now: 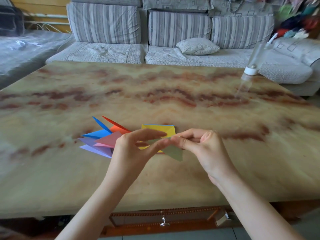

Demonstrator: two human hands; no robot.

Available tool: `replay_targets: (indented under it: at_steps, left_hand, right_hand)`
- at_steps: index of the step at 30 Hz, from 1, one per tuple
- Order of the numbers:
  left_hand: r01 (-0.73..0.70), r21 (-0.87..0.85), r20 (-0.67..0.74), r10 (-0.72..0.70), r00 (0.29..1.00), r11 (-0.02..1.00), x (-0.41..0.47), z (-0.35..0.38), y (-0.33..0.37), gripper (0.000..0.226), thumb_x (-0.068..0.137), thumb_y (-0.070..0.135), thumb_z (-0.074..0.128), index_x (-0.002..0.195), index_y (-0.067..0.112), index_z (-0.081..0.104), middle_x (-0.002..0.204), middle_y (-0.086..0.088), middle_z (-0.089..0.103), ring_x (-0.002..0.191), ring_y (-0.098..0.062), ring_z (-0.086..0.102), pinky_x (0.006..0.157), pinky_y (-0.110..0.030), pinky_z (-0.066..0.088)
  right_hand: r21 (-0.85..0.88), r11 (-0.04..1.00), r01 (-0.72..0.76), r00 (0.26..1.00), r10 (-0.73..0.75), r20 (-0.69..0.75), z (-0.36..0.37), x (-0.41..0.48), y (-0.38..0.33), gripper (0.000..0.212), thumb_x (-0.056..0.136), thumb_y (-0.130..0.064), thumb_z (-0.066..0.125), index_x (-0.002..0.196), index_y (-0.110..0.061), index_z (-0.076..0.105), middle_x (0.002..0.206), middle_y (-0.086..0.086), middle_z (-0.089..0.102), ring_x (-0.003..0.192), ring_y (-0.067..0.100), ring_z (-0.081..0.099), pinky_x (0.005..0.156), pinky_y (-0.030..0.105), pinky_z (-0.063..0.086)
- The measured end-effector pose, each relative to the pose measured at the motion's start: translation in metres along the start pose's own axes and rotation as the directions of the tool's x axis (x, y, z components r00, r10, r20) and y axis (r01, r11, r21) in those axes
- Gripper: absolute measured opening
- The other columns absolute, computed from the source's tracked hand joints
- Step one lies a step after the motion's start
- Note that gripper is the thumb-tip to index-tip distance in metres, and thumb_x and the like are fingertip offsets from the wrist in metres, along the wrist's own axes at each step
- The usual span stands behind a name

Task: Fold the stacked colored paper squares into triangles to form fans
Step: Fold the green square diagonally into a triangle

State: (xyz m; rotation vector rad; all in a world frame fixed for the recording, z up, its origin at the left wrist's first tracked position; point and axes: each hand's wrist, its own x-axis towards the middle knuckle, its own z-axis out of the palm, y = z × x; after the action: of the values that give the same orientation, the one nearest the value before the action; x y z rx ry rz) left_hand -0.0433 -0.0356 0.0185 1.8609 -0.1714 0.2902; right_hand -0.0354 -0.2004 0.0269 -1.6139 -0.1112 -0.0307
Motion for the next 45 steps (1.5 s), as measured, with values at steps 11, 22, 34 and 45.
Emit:
replay_targets:
  at_steps: [11,22,34,45]
  left_hand:
    - [0.030,-0.143,-0.023,-0.034,0.999,0.989,-0.0013,0.0061,-0.0038,0.010,0.075,0.016,0.075,0.065,0.015,0.071,0.065,0.000,0.071,0.060,-0.004,0.058,0.061,-0.014,0.045]
    - [0.095,-0.283,-0.001,-0.099,0.995,0.954,0.0003,0.0044,-0.0056,0.013,0.075,0.015,0.074,0.062,0.015,0.071,0.066,-0.003,0.070,0.066,-0.011,0.058,0.064,-0.018,0.045]
    - [0.166,-0.301,0.003,-0.173,0.985,0.939,-0.0005,0.0049,-0.0056,0.015,0.074,0.018,0.074,0.060,0.015,0.069,0.069,-0.008,0.070,0.070,-0.015,0.058,0.067,-0.022,0.044]
    - [0.154,-0.312,-0.045,-0.176,0.983,0.938,0.0031,0.0010,-0.0072,0.014,0.075,0.013,0.074,0.062,0.013,0.068,0.069,-0.004,0.070,0.068,-0.010,0.059,0.067,-0.017,0.045]
  right_hand:
    - [0.053,0.999,-0.001,0.999,-0.001,0.053,0.0000,-0.0004,-0.0007,0.009,0.081,-0.014,0.069,0.079,-0.012,0.077,0.079,0.005,0.075,0.074,0.008,0.065,0.071,0.015,0.048]
    - [0.036,0.997,-0.069,0.995,0.066,0.081,0.0006,-0.0004,0.0012,0.027,0.072,-0.035,0.071,0.085,-0.012,0.077,0.082,0.008,0.075,0.075,0.011,0.062,0.073,0.021,0.047]
    - [-0.023,1.000,-0.017,1.000,0.018,0.022,-0.0009,0.0005,0.0020,0.008,0.079,-0.009,0.072,0.071,-0.010,0.075,0.070,0.008,0.072,0.065,0.010,0.061,0.065,0.017,0.046]
    - [-0.040,0.996,-0.083,0.995,0.085,0.057,-0.0049,0.0000,0.0026,0.005,0.077,-0.009,0.074,0.073,-0.011,0.075,0.068,0.003,0.072,0.062,0.007,0.061,0.065,0.014,0.047]
